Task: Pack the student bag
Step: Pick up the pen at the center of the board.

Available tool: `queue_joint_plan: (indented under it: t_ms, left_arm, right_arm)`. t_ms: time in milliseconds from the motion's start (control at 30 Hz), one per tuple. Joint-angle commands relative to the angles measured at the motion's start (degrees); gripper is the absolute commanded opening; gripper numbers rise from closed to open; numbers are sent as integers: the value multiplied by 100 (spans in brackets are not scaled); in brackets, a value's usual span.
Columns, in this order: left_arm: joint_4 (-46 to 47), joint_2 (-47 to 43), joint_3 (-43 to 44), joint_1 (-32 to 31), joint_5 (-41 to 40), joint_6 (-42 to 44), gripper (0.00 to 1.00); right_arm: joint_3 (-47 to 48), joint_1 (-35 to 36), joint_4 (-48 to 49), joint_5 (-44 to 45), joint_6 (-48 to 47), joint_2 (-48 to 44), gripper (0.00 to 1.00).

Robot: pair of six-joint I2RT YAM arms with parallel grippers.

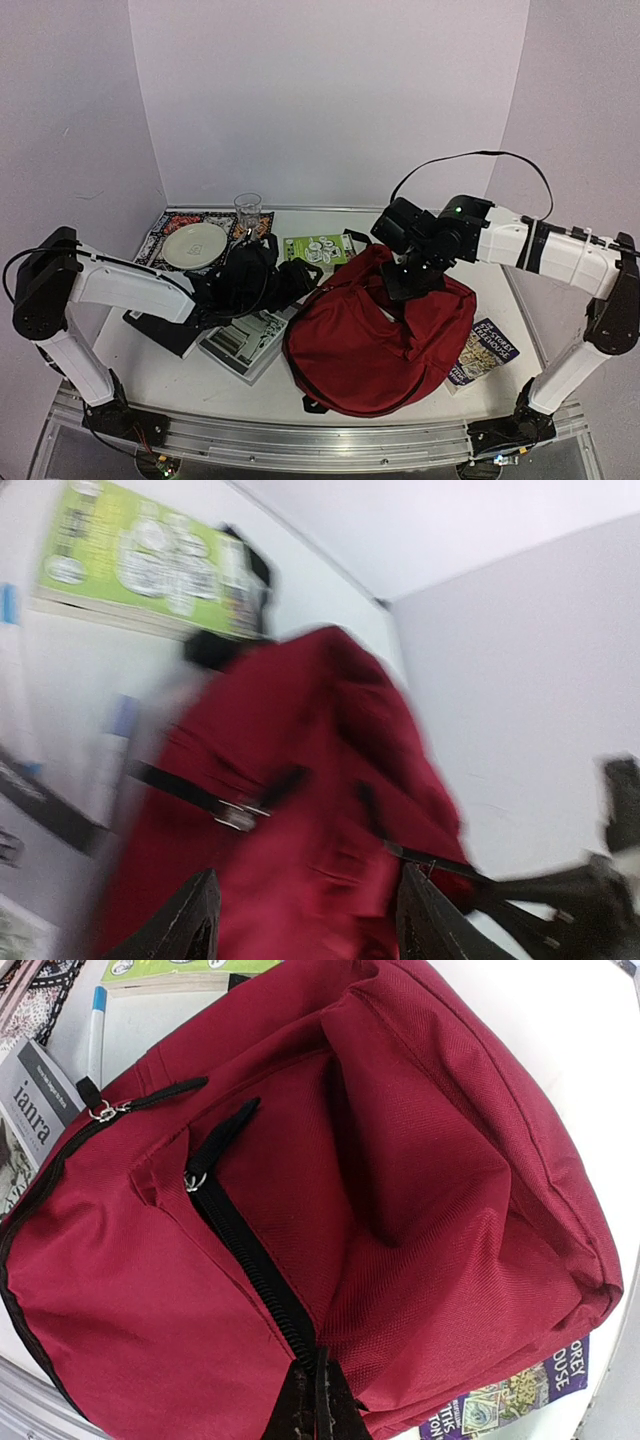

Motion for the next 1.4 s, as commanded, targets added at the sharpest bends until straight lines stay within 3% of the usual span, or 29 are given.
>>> queue_joint_plan:
  t_ms: [0, 300, 767, 1100, 1367]
  left_arm:
    - [-2153, 281, 1132, 359, -387, 779, 62]
    - [-3861, 1506, 2785, 929, -555, 1630, 54]
    - [-4801, 3187, 4485, 1340, -545, 2280, 45]
    - [-5277, 3373, 4698, 1441, -779, 2384, 45]
    - [-5379, 3686, 4750, 1501, -386, 2340, 40]
  right_arm:
    - [-192, -30, -526, 116, -49, -316, 0]
    - [-181, -34, -378, 1, -127, -292, 0]
    - [14, -30, -306, -114, -239, -106, 0]
    - [72, -32, -253, -106, -236, -51, 0]
    - [69, -30, -226, -93, -230, -42, 0]
